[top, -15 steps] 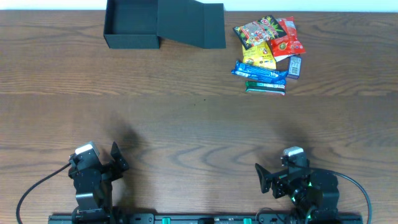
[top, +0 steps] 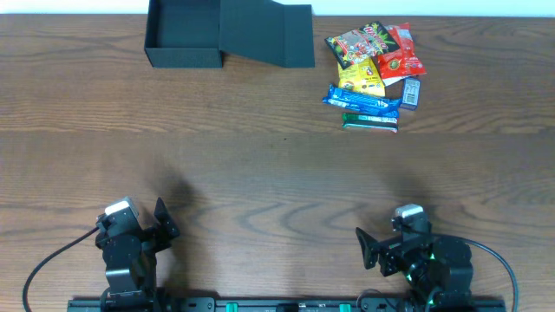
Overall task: Pack container
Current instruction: 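Raise the left gripper from rest toward the black box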
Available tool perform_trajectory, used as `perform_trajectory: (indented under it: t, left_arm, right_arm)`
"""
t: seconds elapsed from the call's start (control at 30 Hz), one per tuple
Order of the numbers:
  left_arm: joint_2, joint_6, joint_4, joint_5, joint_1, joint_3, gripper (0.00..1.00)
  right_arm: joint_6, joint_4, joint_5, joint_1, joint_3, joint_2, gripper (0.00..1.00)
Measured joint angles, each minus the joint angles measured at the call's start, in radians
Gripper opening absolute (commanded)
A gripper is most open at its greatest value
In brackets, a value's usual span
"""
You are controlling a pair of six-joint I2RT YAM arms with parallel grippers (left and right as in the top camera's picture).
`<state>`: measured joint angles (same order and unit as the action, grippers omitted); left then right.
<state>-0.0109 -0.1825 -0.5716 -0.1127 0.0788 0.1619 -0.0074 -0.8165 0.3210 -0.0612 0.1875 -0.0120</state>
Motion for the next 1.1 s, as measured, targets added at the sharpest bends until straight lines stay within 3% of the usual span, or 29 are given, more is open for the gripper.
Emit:
perform_trajectory:
  t: [0.63, 1.1]
  left_arm:
    - [0.0, -0.005, 0.005, 0.005, 0.0, 0.0, 0.95]
    - [0.0, -0.17, 0.073, 0.363, 0.0, -0.002, 0.95]
  right_arm:
    - [0.0, 0.0, 0.0, 0.0, 0.0, 0.0, 0.99]
    - [0.0, 0.0, 0.0, 0.0, 0.0, 0.0, 0.99]
